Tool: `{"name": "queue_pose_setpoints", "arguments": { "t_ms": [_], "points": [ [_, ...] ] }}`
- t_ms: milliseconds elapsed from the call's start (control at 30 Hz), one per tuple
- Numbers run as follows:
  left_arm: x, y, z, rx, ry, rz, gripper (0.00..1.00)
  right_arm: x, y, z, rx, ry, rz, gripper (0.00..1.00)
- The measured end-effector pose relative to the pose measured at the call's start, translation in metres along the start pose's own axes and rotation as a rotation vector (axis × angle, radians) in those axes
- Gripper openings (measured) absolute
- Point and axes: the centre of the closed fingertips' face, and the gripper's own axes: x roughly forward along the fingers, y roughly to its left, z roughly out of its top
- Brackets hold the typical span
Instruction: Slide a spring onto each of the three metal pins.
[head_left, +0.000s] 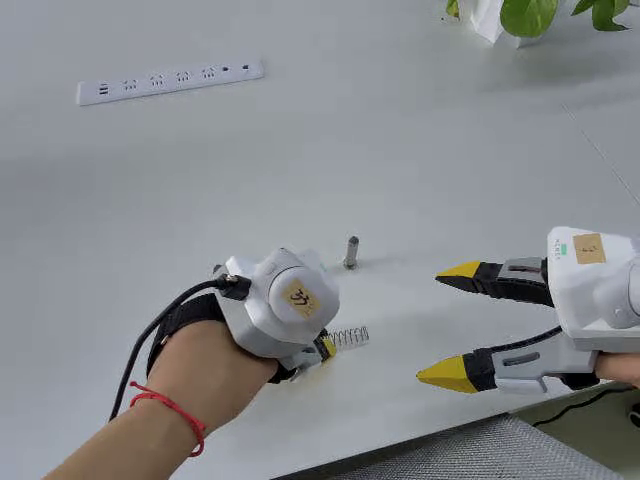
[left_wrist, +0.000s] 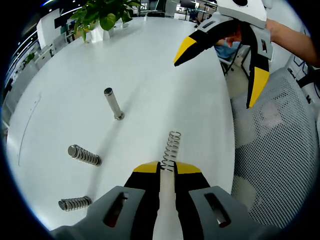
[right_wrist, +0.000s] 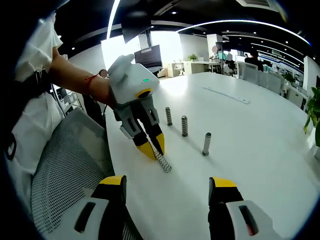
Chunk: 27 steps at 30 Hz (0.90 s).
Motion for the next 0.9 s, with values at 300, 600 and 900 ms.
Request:
{"name": "queue_pose_setpoints", "arguments": {
  "t_ms": [300, 600, 900],
  "points": [
    [-0.018, -0.003, 0.009, 0.002, -0.069, 0.002, 0.06, 0.003, 0.003, 0.012, -0.04, 0.005, 0.028, 0.63],
    [-0.046, -0.003, 0.023, -0.01, -0.172, 0.02, 0.06, 0.0, 0.004, 0.033, -0.119, 0.015, 0.053, 0.59],
    [-0.081, -0.002, 0.041, -0.013, -0.292, 0.037, 0.06, -0.003, 0.019, 0.067, -0.192, 0.011, 0.106, 0.52]
  ]
}}
